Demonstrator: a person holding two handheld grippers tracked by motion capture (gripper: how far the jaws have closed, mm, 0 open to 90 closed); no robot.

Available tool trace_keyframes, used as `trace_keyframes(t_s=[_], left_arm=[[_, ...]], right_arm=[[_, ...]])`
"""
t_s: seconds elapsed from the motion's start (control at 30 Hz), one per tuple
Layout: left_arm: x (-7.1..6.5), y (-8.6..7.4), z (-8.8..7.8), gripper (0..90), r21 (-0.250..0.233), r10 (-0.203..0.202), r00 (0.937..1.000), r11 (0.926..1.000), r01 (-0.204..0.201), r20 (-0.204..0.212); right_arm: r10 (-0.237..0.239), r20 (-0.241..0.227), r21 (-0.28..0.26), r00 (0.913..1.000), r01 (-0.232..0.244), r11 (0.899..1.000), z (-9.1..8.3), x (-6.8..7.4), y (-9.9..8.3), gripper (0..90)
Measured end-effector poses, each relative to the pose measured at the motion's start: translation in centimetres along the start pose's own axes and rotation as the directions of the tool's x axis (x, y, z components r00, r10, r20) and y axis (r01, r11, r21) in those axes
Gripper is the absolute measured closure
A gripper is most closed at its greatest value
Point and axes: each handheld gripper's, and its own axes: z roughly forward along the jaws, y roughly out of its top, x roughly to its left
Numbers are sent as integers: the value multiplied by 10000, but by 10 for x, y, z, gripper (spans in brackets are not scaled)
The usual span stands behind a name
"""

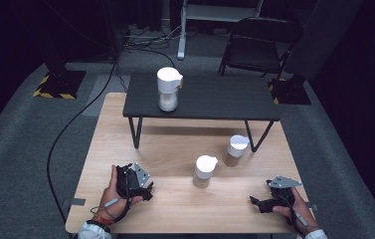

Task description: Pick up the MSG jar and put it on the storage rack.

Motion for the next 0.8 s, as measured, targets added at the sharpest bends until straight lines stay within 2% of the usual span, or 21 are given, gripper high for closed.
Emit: trace_keyframes(t_s=[0.17,0.2,0.23,0.3,0.37,0.47,0.53,0.8], left_arm=[[9,-7,-1,12,-46,-459,9983,9989,461,350],[12,-10,0,12,-113,-686,9964,9975,692,493],[16,-13,0,12,-117,-1065,9918,9941,1076,709],[22,-19,2,12,-137,-1573,9824,9871,1594,1006],[31,-22,3,11,27,-2084,9688,9777,2100,1341],[42,-24,4,4,326,-2588,9518,9659,2570,1649],[49,-24,6,4,534,-2969,9365,9549,2921,1865],[52,-26,6,1,508,-2888,9372,9574,2844,1958]], right_arm=[[-2,0,-1,10000,2,10000,0,0,0,0],[0,0,0,10000,0,10000,0,0,0,0],[-3,0,-1,10000,3,10000,0,0,0,0],[-2,0,1,10000,2,10000,0,0,0,0],[-2,-1,-1,10000,2,10000,0,0,0,0],[-2,-1,-1,10000,2,10000,0,0,0,0],[-4,0,-1,10000,4,10000,0,0,0,0],[-2,0,1,10000,2,10000,0,0,0,0]])
